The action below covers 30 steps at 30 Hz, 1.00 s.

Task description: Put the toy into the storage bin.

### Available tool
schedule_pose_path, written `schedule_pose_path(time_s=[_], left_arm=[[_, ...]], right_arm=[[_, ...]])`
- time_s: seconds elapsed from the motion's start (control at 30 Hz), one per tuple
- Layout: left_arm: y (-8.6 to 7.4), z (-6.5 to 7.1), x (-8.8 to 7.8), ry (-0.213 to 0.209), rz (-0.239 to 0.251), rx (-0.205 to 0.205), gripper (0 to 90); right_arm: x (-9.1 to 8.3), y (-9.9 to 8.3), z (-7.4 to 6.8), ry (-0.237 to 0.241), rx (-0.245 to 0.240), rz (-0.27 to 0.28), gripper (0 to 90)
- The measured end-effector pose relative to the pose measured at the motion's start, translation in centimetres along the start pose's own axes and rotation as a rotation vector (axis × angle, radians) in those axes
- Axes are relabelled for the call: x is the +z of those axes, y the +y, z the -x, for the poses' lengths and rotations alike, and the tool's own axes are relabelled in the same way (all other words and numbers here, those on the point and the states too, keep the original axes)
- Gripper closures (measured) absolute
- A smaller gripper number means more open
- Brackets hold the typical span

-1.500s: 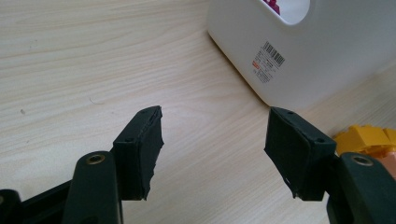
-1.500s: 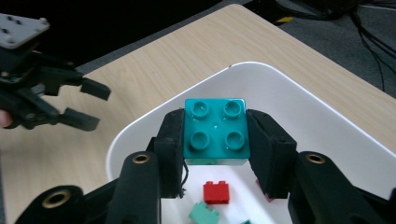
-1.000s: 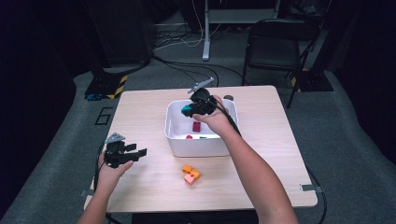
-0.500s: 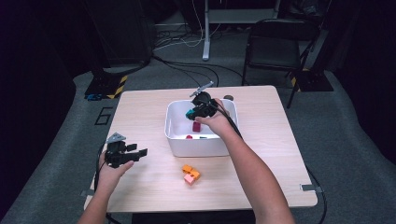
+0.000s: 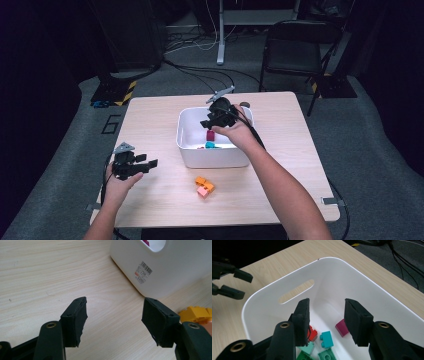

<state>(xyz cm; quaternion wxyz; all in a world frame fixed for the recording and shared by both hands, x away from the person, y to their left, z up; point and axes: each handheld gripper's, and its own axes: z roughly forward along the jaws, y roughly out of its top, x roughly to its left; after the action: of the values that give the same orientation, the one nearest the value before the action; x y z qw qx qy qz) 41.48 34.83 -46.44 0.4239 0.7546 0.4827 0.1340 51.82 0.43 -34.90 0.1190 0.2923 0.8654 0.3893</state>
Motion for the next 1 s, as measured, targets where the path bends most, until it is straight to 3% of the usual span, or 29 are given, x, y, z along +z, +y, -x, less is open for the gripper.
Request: schedule_pose_path(time_s=[0.57,0.73,1.0], left_arm=[[0.0,0.1,0.0,0.004,-0.002,-0.003,35.9],[-0.1,0.1,0.0,0.008,0.003,-0.006,35.9],[0.0,0.2,0.0,0.004,-0.003,-0.002,35.9]], right_arm=[[-6.1,-3.0,-2.9,0.036,-0.051,0.082,54.7],[-7.0,-4.8,-4.4,0.063,-0.055,0.098,54.6],[-6.9,-6.8,-6.0,0.078,-0.059,0.099,54.6]])
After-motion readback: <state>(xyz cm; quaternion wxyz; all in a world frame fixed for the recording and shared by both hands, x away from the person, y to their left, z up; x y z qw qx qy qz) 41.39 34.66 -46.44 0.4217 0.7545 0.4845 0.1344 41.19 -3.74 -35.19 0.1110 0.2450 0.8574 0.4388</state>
